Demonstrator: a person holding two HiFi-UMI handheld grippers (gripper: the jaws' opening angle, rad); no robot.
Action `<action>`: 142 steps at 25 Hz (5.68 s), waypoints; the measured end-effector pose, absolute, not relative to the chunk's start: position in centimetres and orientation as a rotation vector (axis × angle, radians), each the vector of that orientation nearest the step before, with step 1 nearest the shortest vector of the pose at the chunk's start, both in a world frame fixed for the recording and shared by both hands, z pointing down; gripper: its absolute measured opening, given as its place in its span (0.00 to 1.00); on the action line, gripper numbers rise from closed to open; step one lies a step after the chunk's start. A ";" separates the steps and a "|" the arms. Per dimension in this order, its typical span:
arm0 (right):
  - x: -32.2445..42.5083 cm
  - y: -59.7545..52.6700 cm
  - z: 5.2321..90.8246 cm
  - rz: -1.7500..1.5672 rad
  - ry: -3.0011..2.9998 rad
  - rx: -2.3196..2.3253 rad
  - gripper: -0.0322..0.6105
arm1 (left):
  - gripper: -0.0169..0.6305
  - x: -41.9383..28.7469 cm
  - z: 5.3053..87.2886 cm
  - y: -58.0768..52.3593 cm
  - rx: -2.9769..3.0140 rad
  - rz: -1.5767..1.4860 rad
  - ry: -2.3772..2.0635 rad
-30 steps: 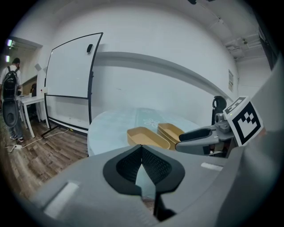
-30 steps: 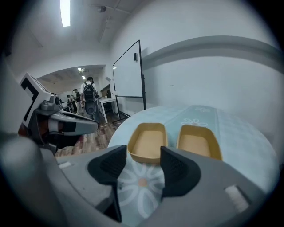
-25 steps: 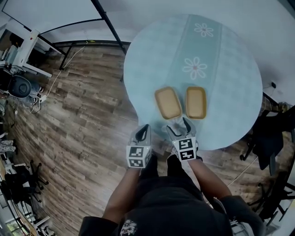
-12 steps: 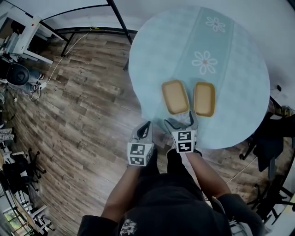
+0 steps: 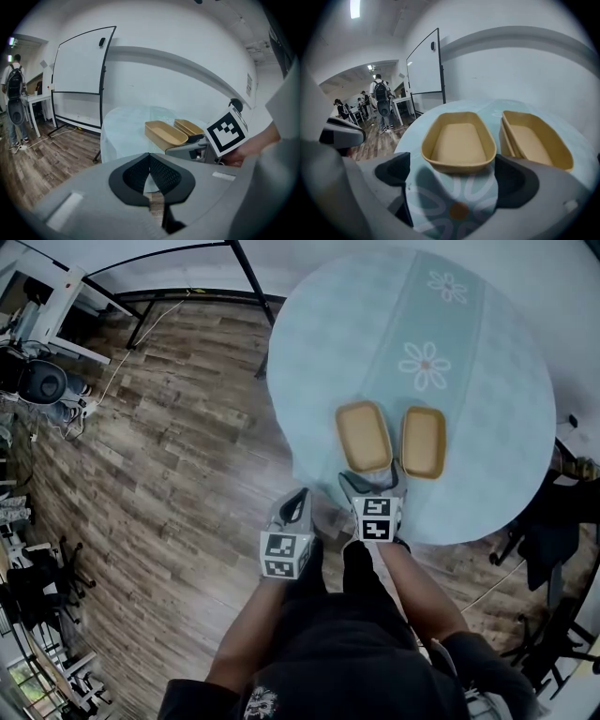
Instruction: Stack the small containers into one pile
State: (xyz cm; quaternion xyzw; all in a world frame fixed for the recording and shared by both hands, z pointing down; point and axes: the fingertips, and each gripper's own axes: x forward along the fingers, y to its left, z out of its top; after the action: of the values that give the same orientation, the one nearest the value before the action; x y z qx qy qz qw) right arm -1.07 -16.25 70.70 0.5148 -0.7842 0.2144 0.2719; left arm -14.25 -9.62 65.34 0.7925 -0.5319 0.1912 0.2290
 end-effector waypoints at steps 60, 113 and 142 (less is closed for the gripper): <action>5.0 -17.2 60.0 0.322 -2.135 1.720 0.74 | 0.02 -9.7 61.2 -11.7 2.393 0.540 -1.296; 11.0 -13.2 63.3 0.656 -1.912 1.488 0.77 | 0.02 -4.5 58.5 -12.5 2.495 0.516 -1.176; 11.9 -13.9 47.2 0.349 -2.150 1.881 0.05 | 0.02 -2.8 49.2 -14.6 2.626 0.284 -1.179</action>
State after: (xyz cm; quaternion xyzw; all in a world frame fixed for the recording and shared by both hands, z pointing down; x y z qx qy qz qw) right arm 11.91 -13.87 47.22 0.6478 -0.7406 0.1204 0.1314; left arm -2.82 -14.62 49.22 0.9008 -0.4045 0.0974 0.1241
